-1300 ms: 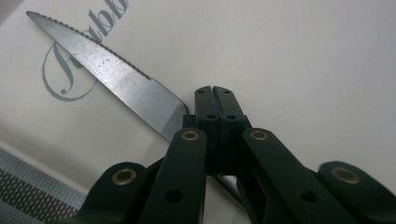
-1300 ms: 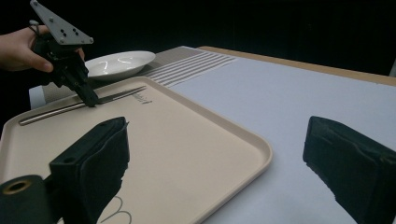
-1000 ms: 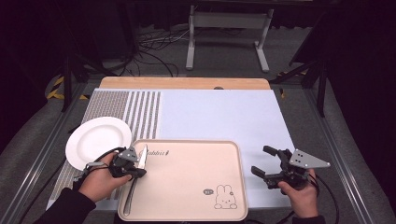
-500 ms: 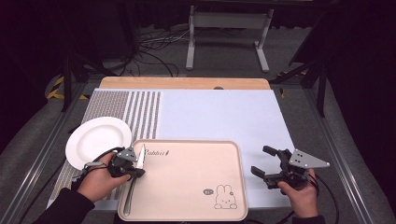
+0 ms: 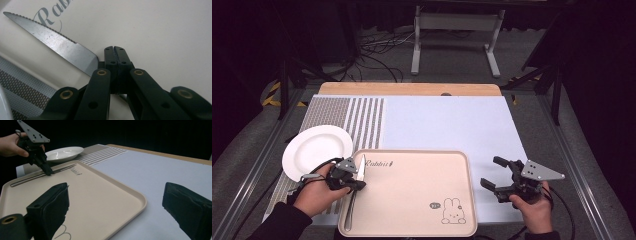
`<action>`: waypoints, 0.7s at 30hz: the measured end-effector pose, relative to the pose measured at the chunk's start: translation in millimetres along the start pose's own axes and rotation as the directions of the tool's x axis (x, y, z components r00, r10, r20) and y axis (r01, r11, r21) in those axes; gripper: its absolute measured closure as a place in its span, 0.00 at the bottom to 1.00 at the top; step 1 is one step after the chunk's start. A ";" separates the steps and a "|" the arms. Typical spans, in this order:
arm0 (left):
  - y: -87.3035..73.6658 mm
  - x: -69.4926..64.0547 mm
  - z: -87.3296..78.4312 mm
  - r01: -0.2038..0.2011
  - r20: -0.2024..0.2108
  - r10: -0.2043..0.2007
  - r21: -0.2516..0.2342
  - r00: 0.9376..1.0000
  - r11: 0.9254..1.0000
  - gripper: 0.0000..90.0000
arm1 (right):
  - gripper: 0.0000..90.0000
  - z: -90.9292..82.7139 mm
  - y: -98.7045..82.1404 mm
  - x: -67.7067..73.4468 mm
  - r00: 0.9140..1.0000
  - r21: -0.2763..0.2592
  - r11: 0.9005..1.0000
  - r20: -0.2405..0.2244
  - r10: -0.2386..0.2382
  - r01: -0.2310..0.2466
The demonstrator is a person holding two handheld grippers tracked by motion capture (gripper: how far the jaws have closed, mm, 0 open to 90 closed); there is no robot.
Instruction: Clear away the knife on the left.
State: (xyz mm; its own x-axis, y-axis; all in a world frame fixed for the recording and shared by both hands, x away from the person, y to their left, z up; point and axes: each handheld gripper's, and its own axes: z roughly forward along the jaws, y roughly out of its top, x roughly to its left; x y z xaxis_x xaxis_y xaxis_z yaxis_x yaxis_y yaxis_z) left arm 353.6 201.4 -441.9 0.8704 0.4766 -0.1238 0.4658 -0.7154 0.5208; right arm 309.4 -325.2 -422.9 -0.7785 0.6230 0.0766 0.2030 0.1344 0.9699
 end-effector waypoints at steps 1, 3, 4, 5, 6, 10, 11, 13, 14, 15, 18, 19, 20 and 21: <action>-0.3 0.3 -1.2 0.011 0.003 -0.011 -0.009 1.000 1.000 1.00 | 0.08 0.0 -0.1 0.0 1.000 -0.001 1.000 0.001 0.000 0.000; -0.1 0.6 -2.5 0.012 0.003 -0.012 -0.018 1.000 1.000 0.97 | 0.08 -0.1 -0.2 -0.2 1.000 -0.001 1.000 0.002 0.001 -0.001; 0.5 1.0 -4.1 0.013 0.007 -0.012 -0.031 1.000 0.999 0.97 | 0.08 0.0 -0.2 -0.3 1.000 -0.001 1.000 0.003 0.001 -0.001; 1.1 0.7 -5.8 0.018 0.016 -0.017 -0.043 1.000 0.999 0.96 | 0.08 0.0 -0.2 -0.2 1.000 0.000 1.000 0.002 0.001 -0.001; 1.9 0.3 -7.8 0.019 0.018 -0.018 -0.054 1.000 0.998 0.94 | 0.08 0.1 -0.3 -0.1 1.000 0.001 1.000 0.002 0.000 0.000; 6.6 -1.7 -16.4 0.006 -0.002 -0.006 -0.105 1.000 0.994 0.77 | 0.08 0.2 -0.3 -0.1 1.000 0.001 1.000 0.000 0.000 0.000; 7.6 -2.6 -18.5 0.005 -0.010 -0.006 -0.122 1.000 0.993 0.69 | 0.08 0.1 -0.3 -0.1 1.000 0.001 1.000 0.000 -0.001 0.001; 8.8 -3.9 -22.0 0.007 -0.007 -0.008 -0.144 1.000 0.990 0.62 | 0.08 0.1 -0.3 0.0 1.000 0.000 1.000 0.002 -0.001 0.001; 9.4 -4.7 -24.1 0.007 -0.013 -0.009 -0.157 1.000 0.988 0.57 | 0.08 0.1 -0.3 0.0 1.000 0.000 1.000 0.001 -0.001 0.001; 9.9 -5.6 -25.9 0.006 -0.024 -0.010 -0.172 1.000 0.985 0.51 | 0.08 0.0 -0.3 0.0 1.000 0.000 1.000 0.002 -0.001 0.001; 10.6 -7.2 -32.3 0.002 -0.044 -0.012 -0.215 0.999 0.977 0.32 | 0.08 0.0 -0.5 -0.1 1.000 0.000 1.000 0.001 0.001 -0.001; 10.2 -7.8 -34.9 0.002 -0.049 -0.013 -0.230 0.999 0.973 0.29 | 0.08 0.0 -0.5 0.0 1.000 -0.001 1.000 0.002 0.001 -0.001; 9.8 -8.0 -36.7 -0.005 -0.051 -0.008 -0.243 0.999 0.970 0.24 | 0.08 -0.1 -0.5 0.2 1.000 -0.001 1.000 0.000 0.000 0.000; 8.9 -8.4 -38.5 -0.010 -0.053 -0.003 -0.254 0.999 0.967 0.20 | 0.08 -0.2 -0.5 0.3 1.000 -0.001 1.000 0.000 -0.001 0.001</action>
State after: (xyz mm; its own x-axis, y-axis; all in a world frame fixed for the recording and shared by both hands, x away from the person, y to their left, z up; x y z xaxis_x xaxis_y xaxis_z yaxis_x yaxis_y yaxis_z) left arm 344.3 210.8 -403.7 0.8591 0.5056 -0.0803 0.4010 -0.5671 0.7195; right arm 309.0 -325.3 -423.4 -0.7786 0.6230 0.0761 0.2018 0.1338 0.9702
